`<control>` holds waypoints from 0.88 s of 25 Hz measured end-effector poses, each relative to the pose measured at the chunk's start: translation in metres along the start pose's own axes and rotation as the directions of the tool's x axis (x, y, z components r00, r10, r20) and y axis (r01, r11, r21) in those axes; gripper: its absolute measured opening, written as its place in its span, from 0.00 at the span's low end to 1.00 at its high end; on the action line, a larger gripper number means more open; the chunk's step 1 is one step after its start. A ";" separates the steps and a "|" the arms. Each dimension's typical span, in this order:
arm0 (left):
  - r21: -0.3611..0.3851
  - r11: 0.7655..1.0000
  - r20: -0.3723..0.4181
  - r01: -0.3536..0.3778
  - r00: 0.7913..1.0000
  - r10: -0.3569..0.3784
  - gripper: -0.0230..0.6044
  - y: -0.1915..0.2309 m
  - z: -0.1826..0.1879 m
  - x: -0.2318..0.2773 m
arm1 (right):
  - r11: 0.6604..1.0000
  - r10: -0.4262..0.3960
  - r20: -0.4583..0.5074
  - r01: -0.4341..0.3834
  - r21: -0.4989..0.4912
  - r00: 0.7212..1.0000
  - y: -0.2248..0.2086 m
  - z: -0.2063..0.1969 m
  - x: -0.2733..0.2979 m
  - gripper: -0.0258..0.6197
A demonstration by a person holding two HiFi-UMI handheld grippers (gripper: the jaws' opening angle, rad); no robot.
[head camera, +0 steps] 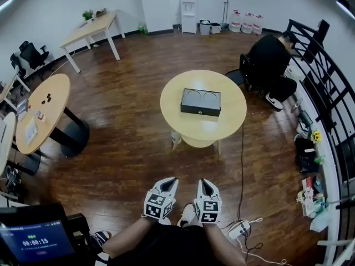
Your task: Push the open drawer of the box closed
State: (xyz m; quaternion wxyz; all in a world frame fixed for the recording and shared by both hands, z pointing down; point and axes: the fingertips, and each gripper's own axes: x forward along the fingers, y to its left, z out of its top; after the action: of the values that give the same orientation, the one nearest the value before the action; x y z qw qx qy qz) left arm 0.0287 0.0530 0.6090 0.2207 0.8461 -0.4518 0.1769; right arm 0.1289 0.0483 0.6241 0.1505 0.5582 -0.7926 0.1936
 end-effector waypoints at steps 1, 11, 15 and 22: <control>0.005 1.000 0.001 0.000 1.000 0.000 0.04 0.002 -0.004 -0.007 | 1.000 -0.004 -0.003 0.004 0.000 1.000 0.005 -0.003 -0.001 0.05; 0.009 1.000 0.022 0.010 1.000 -0.010 0.04 0.024 -0.027 -0.077 | 0.997 -0.074 -0.013 0.073 -0.023 0.997 0.063 -0.030 -0.041 0.05; 0.039 0.999 0.046 0.030 0.998 -0.032 0.04 0.023 -0.034 -0.105 | 0.994 -0.109 -0.003 0.109 -0.027 0.994 0.085 -0.040 -0.064 0.05; 0.076 0.997 0.058 -0.001 0.998 -0.003 0.04 0.026 -0.054 -0.133 | 0.990 -0.121 0.023 0.123 -0.066 0.992 0.099 -0.040 -0.093 0.05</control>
State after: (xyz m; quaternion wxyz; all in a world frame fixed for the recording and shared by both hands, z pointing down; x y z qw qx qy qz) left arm -0.0693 0.1601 0.5936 0.1752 0.8589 -0.4505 0.1692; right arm 0.0668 0.1743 0.6034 0.1735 0.6020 -0.7644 0.1519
